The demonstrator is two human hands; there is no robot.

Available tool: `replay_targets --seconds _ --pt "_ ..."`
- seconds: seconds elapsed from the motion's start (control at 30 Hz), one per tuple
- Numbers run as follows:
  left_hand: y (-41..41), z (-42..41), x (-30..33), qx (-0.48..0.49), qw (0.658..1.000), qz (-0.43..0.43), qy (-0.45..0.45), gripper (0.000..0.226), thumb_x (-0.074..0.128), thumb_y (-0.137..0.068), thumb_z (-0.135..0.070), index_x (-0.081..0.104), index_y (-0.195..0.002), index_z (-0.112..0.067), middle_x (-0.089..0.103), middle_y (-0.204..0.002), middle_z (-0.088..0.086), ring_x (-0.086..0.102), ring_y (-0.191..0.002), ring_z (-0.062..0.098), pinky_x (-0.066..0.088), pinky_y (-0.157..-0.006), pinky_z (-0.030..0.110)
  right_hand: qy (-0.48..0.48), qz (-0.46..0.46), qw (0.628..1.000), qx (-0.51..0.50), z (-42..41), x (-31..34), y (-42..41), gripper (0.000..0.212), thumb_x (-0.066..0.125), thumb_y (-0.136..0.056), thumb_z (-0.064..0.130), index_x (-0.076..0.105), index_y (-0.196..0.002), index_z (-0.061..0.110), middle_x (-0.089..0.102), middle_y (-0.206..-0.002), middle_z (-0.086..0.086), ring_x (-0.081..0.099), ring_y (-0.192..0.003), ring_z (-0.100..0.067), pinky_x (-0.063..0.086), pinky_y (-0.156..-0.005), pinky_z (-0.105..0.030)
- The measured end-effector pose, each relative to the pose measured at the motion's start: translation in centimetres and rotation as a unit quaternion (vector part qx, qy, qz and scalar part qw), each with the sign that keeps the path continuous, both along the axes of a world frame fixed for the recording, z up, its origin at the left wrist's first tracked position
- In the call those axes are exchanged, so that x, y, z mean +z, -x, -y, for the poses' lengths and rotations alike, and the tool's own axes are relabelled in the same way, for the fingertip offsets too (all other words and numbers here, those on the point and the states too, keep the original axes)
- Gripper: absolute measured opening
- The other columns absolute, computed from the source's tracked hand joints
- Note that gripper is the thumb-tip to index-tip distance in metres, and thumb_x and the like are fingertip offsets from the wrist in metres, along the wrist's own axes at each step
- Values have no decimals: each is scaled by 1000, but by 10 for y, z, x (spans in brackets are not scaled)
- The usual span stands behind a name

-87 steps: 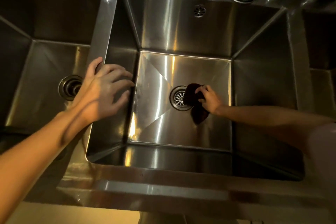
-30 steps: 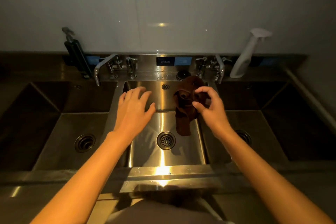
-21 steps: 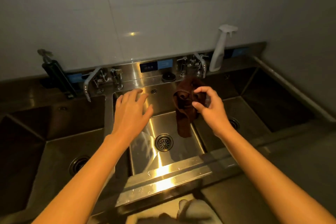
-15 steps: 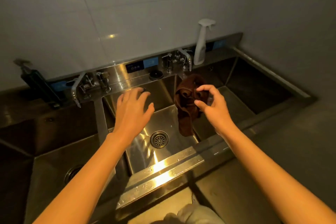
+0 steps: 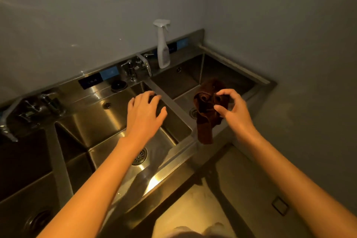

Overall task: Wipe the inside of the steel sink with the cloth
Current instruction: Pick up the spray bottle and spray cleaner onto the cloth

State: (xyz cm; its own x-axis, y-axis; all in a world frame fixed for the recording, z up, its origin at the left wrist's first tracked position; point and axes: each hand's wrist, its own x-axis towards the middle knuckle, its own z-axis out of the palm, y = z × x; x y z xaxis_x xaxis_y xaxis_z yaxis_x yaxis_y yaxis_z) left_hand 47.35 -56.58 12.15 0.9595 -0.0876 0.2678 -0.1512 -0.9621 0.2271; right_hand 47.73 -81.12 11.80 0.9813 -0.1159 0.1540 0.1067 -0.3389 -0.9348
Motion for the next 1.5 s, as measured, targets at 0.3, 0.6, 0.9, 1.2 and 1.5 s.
replay_targets --seconds 0.3,0.6,0.9,1.2,1.5 --pt "-45 126 -11 3 1000 -7 15 44 51 -95 -37 52 -134 -17 44 -142 7 36 -135 24 22 -115 47 9 10 1000 -23 129 5 -42 36 65 -82 -3 56 -95 29 51 -125 -8 51 -111 -15 51 -92 -54" --pt "-89 182 -16 35 999 -24 18 46 51 -95 -36 49 -136 -14 42 -145 10 35 -137 25 23 -116 48 -7 -10 1000 -4 178 3 -91 35 65 -83 -2 58 -100 28 50 -126 -4 52 -115 -18 54 -91 -49" --pt "-158 178 -38 78 996 -34 18 49 52 -94 -37 48 -137 -13 42 -144 11 36 -136 26 29 -113 46 -27 -29 998 44 160 -7 -169 35 64 -83 -3 58 -102 26 50 -127 -5 53 -117 -22 54 -92 -48" --pt "-240 147 -57 111 993 -36 20 51 52 -93 -37 47 -138 -13 39 -147 11 34 -137 26 27 -115 47 -29 -48 994 90 124 -25 -266 35 65 -82 -5 60 -104 21 51 -124 -7 56 -113 -23 53 -92 -49" --pt "-295 125 -81 155 986 -62 -14 56 56 -90 -43 47 -137 -14 38 -148 11 31 -139 27 25 -114 50 -22 -60 991 118 91 -49 -338 37 65 -82 -1 59 -99 31 49 -120 3 58 -109 -17 57 -87 -44"
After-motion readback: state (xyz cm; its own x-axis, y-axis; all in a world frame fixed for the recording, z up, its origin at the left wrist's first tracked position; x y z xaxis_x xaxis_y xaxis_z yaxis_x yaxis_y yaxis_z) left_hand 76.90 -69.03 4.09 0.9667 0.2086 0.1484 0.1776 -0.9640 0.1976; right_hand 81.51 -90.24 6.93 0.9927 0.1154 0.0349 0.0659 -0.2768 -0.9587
